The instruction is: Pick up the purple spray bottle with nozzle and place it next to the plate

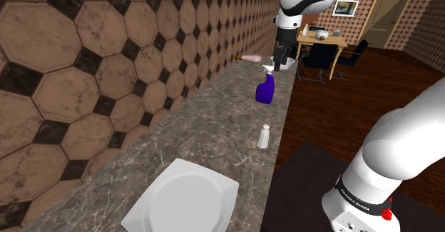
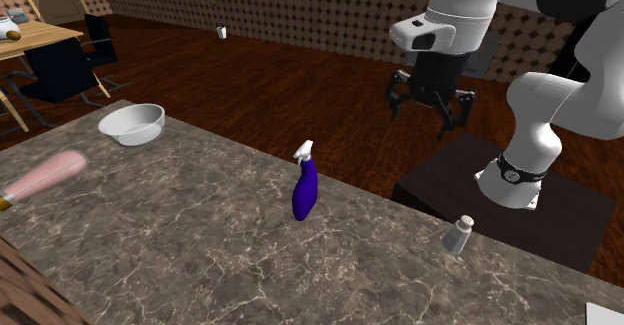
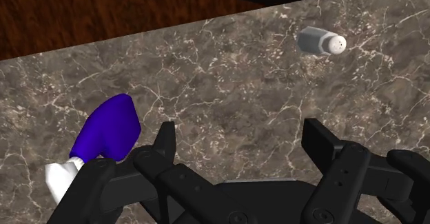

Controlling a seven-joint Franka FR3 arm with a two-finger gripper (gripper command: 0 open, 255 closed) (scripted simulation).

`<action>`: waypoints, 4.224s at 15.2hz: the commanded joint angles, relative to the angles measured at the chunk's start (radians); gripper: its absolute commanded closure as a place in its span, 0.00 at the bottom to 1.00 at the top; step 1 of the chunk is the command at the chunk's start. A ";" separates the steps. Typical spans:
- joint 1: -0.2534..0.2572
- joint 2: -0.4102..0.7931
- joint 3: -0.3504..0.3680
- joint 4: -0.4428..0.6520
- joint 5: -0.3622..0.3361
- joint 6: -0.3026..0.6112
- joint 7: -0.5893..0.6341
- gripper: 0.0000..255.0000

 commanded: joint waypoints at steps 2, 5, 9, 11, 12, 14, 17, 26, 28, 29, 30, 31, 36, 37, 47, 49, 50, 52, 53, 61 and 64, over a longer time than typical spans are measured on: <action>-0.009 0.116 -0.049 0.092 0.024 0.020 -0.080 0.00; -0.023 0.229 -0.088 0.187 0.060 0.030 -0.158 0.00; -0.053 0.389 -0.128 0.335 0.125 0.025 -0.262 0.00; -0.075 0.473 -0.140 0.420 0.162 0.013 -0.312 0.00; -0.088 0.516 -0.144 0.465 0.181 0.005 -0.336 0.00; -0.118 0.605 -0.149 0.563 0.219 -0.017 -0.380 0.00; -0.160 0.710 -0.146 0.689 0.259 -0.051 -0.424 0.00; -0.157 0.724 -0.141 0.606 0.267 0.044 -0.430 0.00; -0.157 0.724 -0.141 0.606 0.267 0.044 -0.430 0.00; -0.157 0.724 -0.141 0.606 0.267 0.044 -0.430 0.00; -0.157 0.724 -0.141 0.606 0.267 0.044 -0.430 0.00; -0.157 0.724 -0.141 0.606 0.267 0.044 -0.430 0.00; -0.157 0.724 -0.141 0.606 0.267 0.044 -0.430 1.00; -0.157 0.724 -0.141 0.606 0.267 0.044 -0.430 1.00; -0.158 0.710 -0.145 0.654 0.260 -0.017 -0.425 1.00; -0.159 0.706 -0.146 0.676 0.258 -0.042 -0.424 1.00; -0.159 0.705 -0.146 0.687 0.257 -0.055 -0.423 1.00; -0.161 0.702 -0.147 0.711 0.256 -0.080 -0.422 1.00; -0.161 0.702 -0.148 0.723 0.255 -0.093 -0.421 1.00; -0.170 0.704 -0.150 0.831 0.254 -0.198 -0.418 1.00; -0.109 0.630 -0.136 0.730 0.227 -0.165 -0.352 1.00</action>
